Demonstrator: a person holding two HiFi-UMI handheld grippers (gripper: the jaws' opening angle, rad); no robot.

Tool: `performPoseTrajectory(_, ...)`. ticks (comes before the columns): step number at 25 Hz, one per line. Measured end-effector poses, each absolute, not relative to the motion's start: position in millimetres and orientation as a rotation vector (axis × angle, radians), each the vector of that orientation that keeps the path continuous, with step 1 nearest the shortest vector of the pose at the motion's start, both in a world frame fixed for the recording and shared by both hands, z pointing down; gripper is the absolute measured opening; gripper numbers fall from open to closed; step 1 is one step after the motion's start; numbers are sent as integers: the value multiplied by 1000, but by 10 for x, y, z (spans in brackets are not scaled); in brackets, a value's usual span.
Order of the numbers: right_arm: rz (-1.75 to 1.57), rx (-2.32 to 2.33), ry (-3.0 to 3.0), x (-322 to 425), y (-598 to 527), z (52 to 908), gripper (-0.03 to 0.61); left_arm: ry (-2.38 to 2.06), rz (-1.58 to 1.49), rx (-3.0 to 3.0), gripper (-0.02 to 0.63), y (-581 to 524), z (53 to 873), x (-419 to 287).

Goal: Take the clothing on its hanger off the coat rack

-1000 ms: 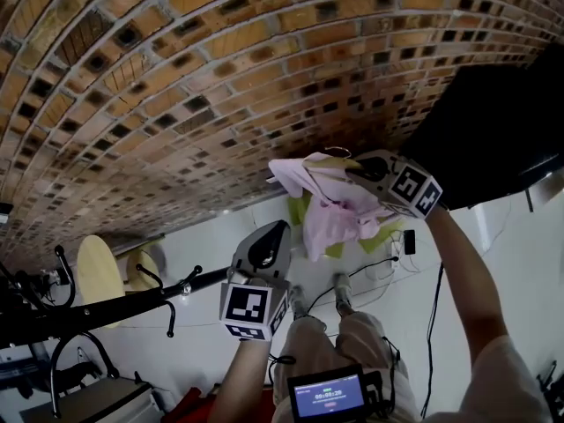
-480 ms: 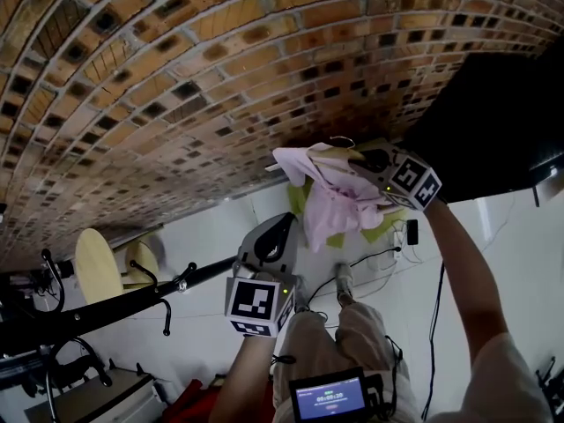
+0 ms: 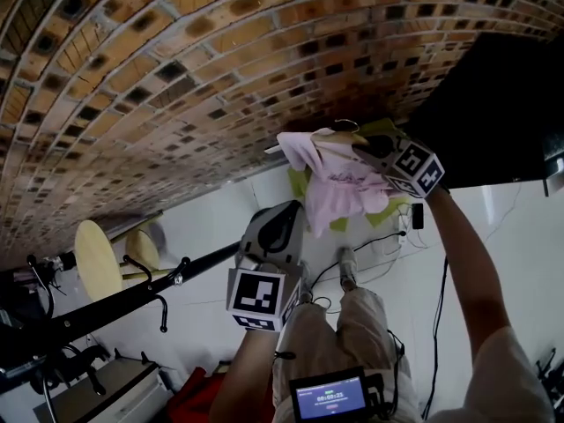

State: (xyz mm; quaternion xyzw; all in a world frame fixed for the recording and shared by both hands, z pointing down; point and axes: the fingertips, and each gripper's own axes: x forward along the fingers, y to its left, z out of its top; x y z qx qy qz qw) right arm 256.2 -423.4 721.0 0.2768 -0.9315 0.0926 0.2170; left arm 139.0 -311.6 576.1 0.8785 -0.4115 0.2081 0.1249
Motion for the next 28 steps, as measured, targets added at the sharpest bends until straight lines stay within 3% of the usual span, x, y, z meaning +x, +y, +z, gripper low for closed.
performPoseTrajectory(28, 414, 932, -2478, 2715, -4494, 9011, 41, -1168, 662, 2493, 21, -3465, 6983, 1558)
